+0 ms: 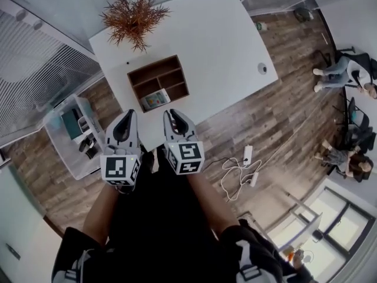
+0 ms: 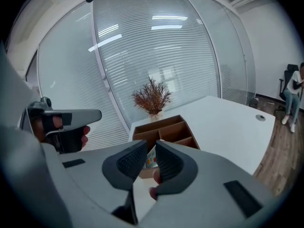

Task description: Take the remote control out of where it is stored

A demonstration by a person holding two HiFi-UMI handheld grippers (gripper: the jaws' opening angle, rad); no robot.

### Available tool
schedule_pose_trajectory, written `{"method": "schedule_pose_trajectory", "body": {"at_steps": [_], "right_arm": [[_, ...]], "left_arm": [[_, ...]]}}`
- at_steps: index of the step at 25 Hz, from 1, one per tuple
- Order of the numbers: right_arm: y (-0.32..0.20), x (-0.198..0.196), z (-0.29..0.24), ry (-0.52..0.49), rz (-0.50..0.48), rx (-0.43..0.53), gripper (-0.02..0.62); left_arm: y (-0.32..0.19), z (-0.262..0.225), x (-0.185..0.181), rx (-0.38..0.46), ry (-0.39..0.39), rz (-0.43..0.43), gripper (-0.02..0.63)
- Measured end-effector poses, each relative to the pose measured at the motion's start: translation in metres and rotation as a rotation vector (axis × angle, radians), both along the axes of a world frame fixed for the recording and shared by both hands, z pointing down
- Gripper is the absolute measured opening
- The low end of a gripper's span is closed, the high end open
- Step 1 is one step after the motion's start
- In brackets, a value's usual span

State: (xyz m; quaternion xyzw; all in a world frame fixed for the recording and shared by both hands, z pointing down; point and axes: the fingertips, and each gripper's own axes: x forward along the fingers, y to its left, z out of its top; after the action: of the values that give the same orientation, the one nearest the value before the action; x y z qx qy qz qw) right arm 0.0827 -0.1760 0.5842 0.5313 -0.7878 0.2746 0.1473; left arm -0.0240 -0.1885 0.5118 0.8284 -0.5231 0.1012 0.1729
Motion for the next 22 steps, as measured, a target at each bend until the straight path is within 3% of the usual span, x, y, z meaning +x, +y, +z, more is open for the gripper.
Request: {"method": "schedule_pose_trajectory", "body": {"at_steps": [9,13,22], "right_arm": [[-0.019,0.005,0.048,-0.030,-0.015,-0.110,0.093],[-0.028,0.004,0.063,-0.067,-0.027,-0.147,0.152],[-0.040,0.005,0.085,-0.074,-0.043,-0.202,0.158]], "left_arm": [[-0.015,0.027,-0.003,-0.062,-0.012,-0.029,-0.003],[-0.019,0.039,-0.001,-0.089,-0.010,-0.029,-0.003],[-0.021,0.055,-0.003,-0.130,-0.008,-0.022,-0.003]]}}
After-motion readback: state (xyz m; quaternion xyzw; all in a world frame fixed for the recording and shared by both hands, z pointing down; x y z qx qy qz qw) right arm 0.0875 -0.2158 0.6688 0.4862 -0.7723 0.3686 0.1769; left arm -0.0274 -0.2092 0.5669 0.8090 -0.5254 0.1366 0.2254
